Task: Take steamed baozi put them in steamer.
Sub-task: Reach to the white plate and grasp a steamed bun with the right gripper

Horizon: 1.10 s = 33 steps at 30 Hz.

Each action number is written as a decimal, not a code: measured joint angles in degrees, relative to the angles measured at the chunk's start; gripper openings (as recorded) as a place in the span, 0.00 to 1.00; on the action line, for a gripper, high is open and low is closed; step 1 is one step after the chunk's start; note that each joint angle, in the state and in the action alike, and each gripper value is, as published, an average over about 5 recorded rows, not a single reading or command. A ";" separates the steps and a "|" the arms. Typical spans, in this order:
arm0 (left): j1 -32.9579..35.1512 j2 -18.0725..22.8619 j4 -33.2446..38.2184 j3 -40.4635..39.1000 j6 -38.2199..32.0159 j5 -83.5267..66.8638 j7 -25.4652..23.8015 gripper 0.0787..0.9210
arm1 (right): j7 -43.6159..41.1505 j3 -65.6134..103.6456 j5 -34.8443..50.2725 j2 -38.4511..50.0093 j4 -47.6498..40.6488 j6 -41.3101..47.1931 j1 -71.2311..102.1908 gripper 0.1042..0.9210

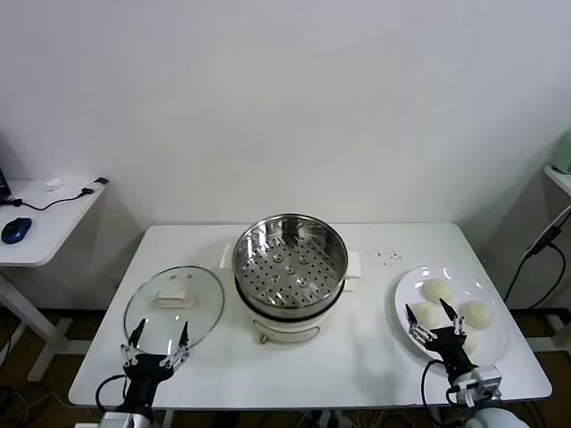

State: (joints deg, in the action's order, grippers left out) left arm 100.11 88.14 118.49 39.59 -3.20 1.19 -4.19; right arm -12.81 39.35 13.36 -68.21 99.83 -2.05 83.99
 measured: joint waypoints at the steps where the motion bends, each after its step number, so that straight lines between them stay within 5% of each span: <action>1: 0.06 0.01 0.05 -0.04 -0.01 0.00 0.07 0.88 | -0.38 -0.12 -0.21 0.65 -0.14 0.38 -0.24 0.88; 9: 0.44 0.49 0.43 -0.24 -0.66 -0.46 1.43 0.88 | -9.42 -3.43 -2.79 14.97 -3.88 6.87 -6.25 0.88; 19: 2.08 0.89 1.27 -0.76 -1.74 -0.86 2.24 0.88 | -30.67 -22.38 -9.61 34.33 -17.07 7.25 -29.31 0.88; 33: 2.48 1.28 1.10 -1.03 -1.68 -0.44 2.72 0.88 | -51.14 -57.41 -22.07 36.68 -38.18 0.07 -66.60 0.88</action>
State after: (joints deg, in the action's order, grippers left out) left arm 102.59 89.42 119.59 38.56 -4.88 0.75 -1.47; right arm -63.95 -18.06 -8.70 -31.53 61.65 -1.98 17.40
